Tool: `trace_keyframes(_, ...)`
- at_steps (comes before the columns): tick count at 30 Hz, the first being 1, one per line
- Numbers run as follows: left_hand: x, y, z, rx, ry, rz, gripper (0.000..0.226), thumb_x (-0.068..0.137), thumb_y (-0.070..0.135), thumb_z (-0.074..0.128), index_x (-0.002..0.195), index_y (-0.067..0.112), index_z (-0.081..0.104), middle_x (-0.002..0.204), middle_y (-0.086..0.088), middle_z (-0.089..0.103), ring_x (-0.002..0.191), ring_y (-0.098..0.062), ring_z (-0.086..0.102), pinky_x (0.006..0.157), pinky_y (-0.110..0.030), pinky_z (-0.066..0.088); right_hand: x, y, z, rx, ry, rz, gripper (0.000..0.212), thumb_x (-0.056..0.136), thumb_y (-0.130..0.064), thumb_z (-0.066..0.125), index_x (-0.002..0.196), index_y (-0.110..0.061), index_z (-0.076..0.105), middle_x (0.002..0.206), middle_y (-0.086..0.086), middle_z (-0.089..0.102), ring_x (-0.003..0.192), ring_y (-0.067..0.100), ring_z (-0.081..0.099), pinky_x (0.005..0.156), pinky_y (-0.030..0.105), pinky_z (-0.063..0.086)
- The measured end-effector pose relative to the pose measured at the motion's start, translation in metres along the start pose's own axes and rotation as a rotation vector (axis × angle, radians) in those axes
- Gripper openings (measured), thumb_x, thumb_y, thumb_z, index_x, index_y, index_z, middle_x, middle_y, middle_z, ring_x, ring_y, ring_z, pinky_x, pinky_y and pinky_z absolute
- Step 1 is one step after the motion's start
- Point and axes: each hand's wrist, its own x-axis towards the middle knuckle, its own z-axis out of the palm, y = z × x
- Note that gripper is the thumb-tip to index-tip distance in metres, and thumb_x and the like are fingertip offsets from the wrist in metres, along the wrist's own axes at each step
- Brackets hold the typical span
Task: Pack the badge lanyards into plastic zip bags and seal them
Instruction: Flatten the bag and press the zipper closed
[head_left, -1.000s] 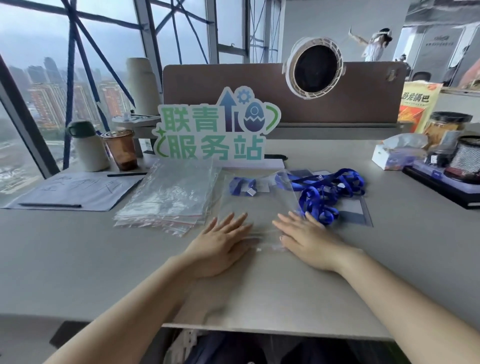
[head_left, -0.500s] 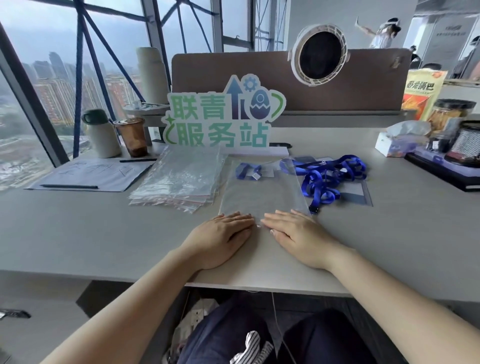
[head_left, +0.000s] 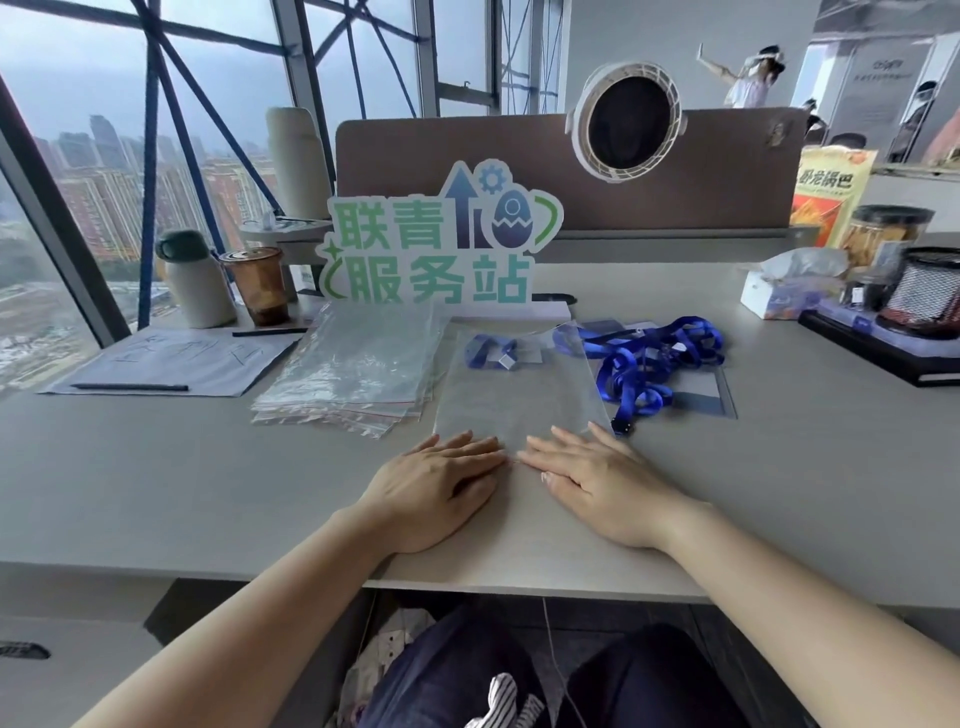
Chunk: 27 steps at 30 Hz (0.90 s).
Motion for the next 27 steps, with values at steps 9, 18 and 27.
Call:
trace_keyframes(9, -0.011, -0.002, -0.004, 0.02, 0.049, -0.131, 0.044, 0.098, 0.05, 0.026, 0.14, 0.042, 0.035, 0.15, 0.026, 0.024, 0.142, 0.001, 0.013, 0.12, -0.034, 0.003, -0.028, 0.013, -0.007, -0.058, 0.034, 0.124, 0.043, 0.1, -0.04, 0.023, 0.143, -0.042, 0.029, 0.151, -0.027, 0.021, 0.142, -0.004, 0.004, 0.117, 0.04, -0.015)
trace_keyframes(18, -0.024, -0.004, -0.007, 0.001, 0.076, -0.284, 0.044, 0.096, 0.051, 0.027, 0.138, 0.043, 0.039, 0.148, 0.027, 0.029, 0.142, 0.001, 0.016, 0.119, -0.035, 0.01, -0.044, 0.02, -0.01, -0.034, 0.09, 0.241, 0.042, 0.1, -0.042, 0.024, 0.14, -0.042, 0.034, 0.149, -0.028, 0.022, 0.144, 0.0, 0.005, 0.118, 0.041, -0.011)
trace_keyframes(27, -0.031, -0.002, -0.012, -0.118, 0.148, -0.419, 0.036, 0.094, 0.052, 0.035, 0.125, 0.047, 0.054, 0.138, 0.031, 0.041, 0.14, 0.0, 0.023, 0.116, -0.036, 0.02, -0.047, 0.021, -0.008, 0.046, 0.192, 0.332, 0.035, 0.098, -0.041, 0.035, 0.13, -0.04, 0.051, 0.147, -0.024, 0.03, 0.143, 0.002, 0.01, 0.118, 0.04, -0.007)
